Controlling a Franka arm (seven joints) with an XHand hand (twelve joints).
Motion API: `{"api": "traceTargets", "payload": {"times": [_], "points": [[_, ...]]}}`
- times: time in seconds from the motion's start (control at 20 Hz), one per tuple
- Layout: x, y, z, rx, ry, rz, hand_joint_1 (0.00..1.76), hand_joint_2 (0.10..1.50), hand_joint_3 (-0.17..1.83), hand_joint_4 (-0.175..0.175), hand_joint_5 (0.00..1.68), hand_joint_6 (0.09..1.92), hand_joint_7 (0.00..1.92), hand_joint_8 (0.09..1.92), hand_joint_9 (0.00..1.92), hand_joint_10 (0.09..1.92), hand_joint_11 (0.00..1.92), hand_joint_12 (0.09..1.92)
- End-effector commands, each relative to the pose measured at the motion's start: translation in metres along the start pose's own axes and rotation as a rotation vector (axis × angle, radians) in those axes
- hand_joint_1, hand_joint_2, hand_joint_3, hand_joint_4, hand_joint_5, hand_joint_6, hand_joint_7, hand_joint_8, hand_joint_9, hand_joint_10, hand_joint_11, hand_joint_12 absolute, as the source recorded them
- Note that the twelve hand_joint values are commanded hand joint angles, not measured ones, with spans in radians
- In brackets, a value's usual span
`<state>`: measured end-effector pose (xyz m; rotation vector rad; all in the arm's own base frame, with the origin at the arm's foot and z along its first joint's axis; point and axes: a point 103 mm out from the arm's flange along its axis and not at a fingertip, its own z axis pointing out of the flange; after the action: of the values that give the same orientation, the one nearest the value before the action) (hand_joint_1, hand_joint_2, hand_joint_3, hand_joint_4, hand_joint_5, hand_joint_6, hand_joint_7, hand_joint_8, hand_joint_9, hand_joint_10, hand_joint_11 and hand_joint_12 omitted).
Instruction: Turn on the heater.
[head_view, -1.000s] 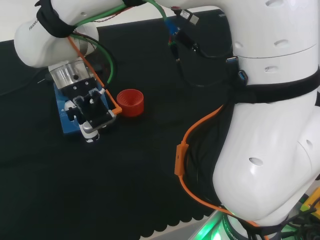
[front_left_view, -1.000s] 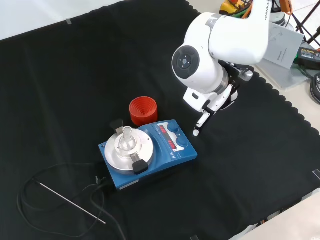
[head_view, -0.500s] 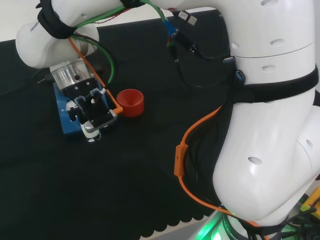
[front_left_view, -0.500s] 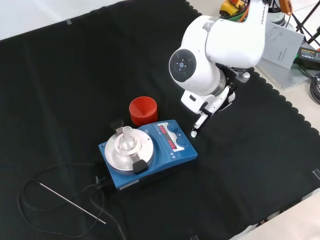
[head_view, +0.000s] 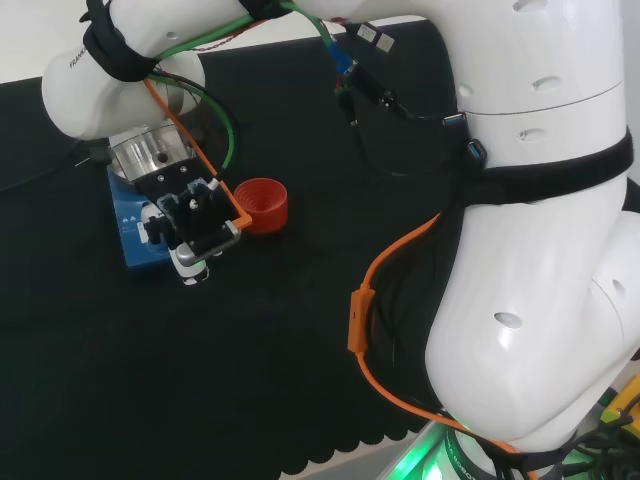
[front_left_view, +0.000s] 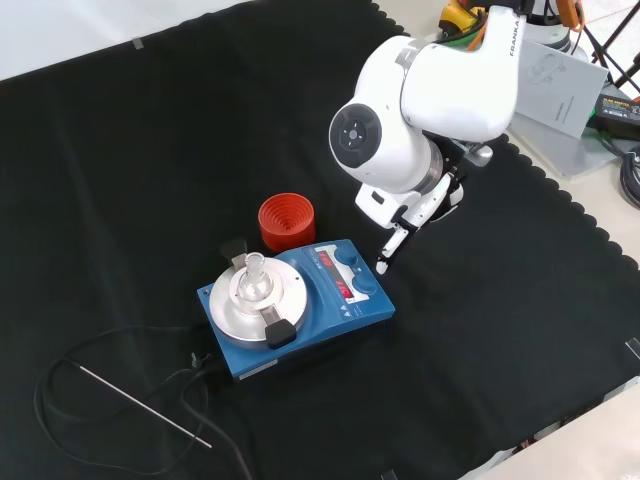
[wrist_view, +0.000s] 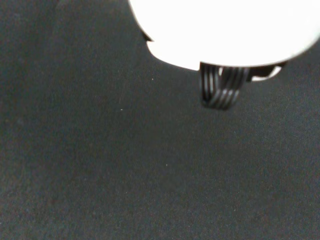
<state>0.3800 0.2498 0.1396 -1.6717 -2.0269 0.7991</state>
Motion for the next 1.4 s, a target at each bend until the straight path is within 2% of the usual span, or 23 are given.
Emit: {"api": "traceTargets", "payload": {"times": [0.05,1.4], "points": [[0.001,0.001,0.001,0.003,-0.004,-0.001,1.57,0.41,1.46,-0.033,0.08,0.44,1.65,1.53,1.68,1.46,1.40,1.33],[-0.003,0.015,0.004,0.020,-0.007,-0.003,1.57,0.41,1.47,-0.035,0.09,0.44,1.65,1.53,1.69,1.46,1.41,1.34]]}}
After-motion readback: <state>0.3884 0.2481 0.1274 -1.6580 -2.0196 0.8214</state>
